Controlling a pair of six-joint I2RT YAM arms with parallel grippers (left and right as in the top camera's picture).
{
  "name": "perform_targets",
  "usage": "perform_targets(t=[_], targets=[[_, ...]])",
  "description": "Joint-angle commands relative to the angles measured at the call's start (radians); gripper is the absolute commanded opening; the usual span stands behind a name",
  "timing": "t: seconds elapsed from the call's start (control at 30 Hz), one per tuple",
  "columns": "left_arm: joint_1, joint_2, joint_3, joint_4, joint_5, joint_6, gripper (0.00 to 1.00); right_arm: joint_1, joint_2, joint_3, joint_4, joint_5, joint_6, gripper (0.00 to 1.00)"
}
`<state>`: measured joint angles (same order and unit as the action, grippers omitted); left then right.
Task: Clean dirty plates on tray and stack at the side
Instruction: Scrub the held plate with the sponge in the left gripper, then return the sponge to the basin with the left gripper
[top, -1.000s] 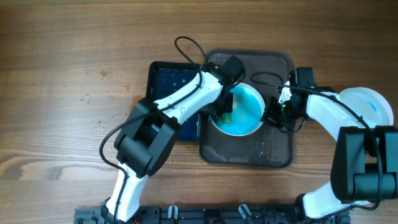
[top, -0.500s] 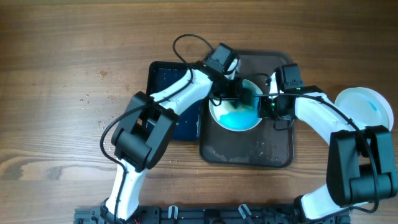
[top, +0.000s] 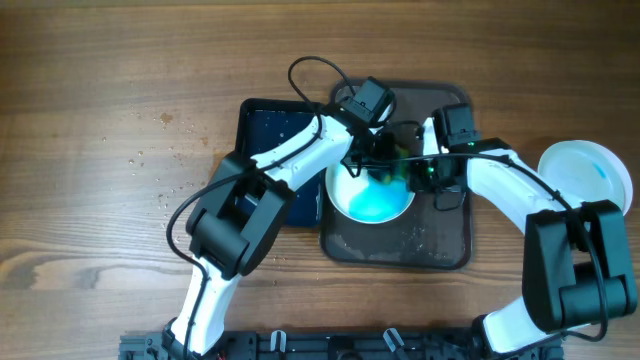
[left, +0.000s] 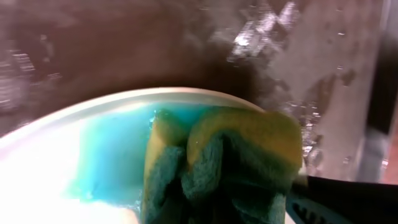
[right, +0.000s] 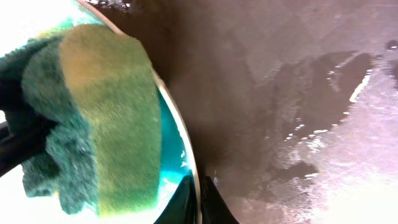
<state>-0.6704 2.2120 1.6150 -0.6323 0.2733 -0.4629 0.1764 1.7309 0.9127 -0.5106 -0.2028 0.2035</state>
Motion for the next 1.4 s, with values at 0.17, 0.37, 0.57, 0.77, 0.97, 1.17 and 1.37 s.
perform_targets(t=[0.17,0.37,0.57,0.77,0.97,1.17,1.37], targets=[[0.112,0.011,0.022,-0.334,-0.546,-0.097,0.04,-0.004,0.041,-0.024,-0.05,0.054,0.061,0.04],[0.144,-0.215,0.034,-0.368,-0.181,-0.065,0.04,-0.004,0.041,-0.024,-0.076,0.054,0.134,0.04],[0.28,-0.438,0.034,-0.488,-0.229,-0.017,0.04,-0.004,0.041,-0.024,-0.085,0.054,0.129,0.04],[0.359,-0.41,-0.117,-0.455,-0.248,0.039,0.04,-0.004,0.041,-0.024,-0.02,0.053,0.125,0.25],[0.366,-0.383,-0.377,-0.19,-0.218,0.067,0.04,-0.004,0.028,-0.023,-0.056,-0.045,0.061,0.04],[0.394,-0.465,-0.351,-0.25,-0.209,0.066,1.0,-0.004,-0.125,0.034,-0.187,0.04,0.058,0.04],[0.488,-0.675,-0.283,-0.299,-0.169,0.064,1.0,-0.003,-0.192,0.224,-0.397,0.08,0.031,0.04]])
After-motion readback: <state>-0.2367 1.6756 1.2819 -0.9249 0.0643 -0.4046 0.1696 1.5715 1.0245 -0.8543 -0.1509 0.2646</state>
